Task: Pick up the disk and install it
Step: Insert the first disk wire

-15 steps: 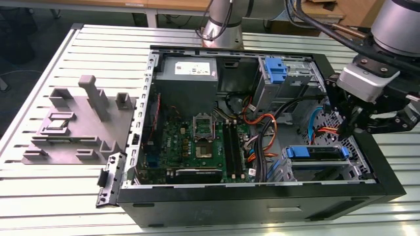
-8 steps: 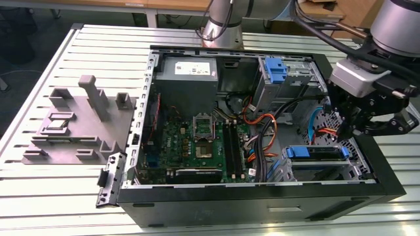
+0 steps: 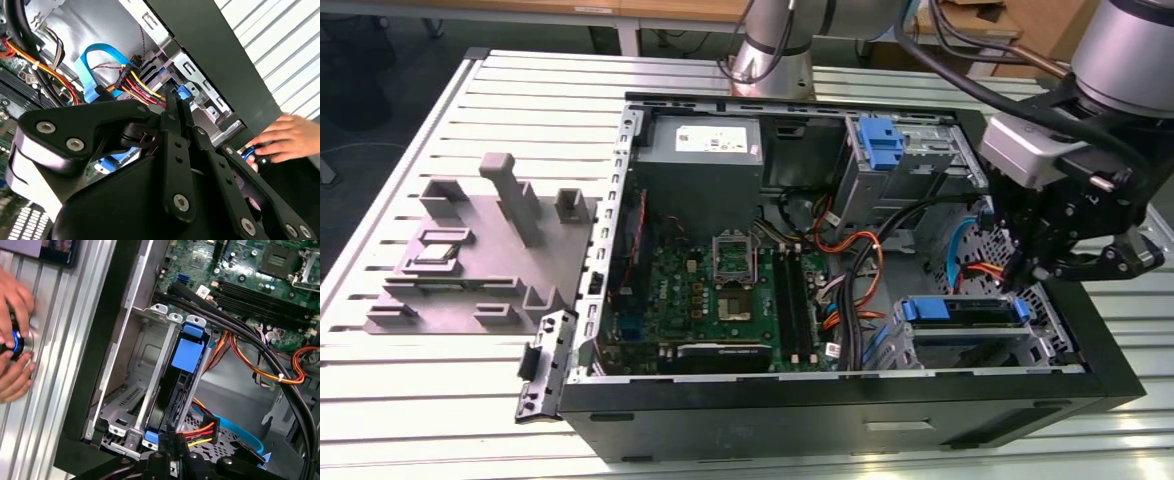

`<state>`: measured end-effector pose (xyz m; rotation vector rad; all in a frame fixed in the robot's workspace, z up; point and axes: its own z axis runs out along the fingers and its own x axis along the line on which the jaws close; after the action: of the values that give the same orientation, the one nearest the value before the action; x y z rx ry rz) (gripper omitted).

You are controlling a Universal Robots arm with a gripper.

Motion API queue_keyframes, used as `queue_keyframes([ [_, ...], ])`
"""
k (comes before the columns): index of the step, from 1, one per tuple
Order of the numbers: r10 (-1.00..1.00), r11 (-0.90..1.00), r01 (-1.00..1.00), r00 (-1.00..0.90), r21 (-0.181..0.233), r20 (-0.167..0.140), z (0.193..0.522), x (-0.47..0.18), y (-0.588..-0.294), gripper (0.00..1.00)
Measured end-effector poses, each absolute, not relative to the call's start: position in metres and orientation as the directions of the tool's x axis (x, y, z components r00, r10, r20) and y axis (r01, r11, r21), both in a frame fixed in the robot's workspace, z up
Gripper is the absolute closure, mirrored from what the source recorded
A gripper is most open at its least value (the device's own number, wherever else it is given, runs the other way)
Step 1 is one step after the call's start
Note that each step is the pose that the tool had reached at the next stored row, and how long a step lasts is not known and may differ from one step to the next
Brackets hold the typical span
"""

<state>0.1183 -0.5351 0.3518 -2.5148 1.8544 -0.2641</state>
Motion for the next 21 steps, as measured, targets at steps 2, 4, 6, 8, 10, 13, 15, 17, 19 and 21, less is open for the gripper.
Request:
queue_keyframes([
  [2, -0.958, -0.270, -0.957, 0.256, -0.104, 0.131, 0.3511, 0.1183, -0.5351, 0.83],
  [4, -0.966, -0.238, -0.966, 0.224, -0.104, 0.131, 0.3506, 0.1183, -0.5351, 0.83],
  [6, -0.973, -0.203, -0.974, 0.189, -0.104, 0.131, 0.3500, 0.1183, -0.5351, 0.83],
  [8, -0.979, -0.169, -0.980, 0.154, -0.104, 0.131, 0.3492, 0.1183, -0.5352, 0.83],
  [10, -0.984, -0.138, -0.985, 0.124, -0.104, 0.131, 0.3483, 0.1183, -0.5352, 0.83],
  [13, -0.988, -0.091, -0.990, 0.077, -0.104, 0.131, 0.3463, 0.1183, -0.5352, 0.83],
  [15, -0.990, -0.056, -0.993, 0.042, -0.104, 0.131, 0.3450, 0.1183, -0.5351, 0.83],
  [17, -0.991, -0.029, -0.994, 0.016, -0.104, 0.131, 0.3442, 0.1180, -0.5351, 0.83],
  [19, -0.992, -0.023, -0.994, 0.009, -0.104, 0.128, 0.3438, 0.1177, -0.5352, 0.83],
  [21, -0.993, -0.016, -0.994, 0.004, -0.104, 0.116, 0.3434, 0.1173, -0.5352, 0.83],
])
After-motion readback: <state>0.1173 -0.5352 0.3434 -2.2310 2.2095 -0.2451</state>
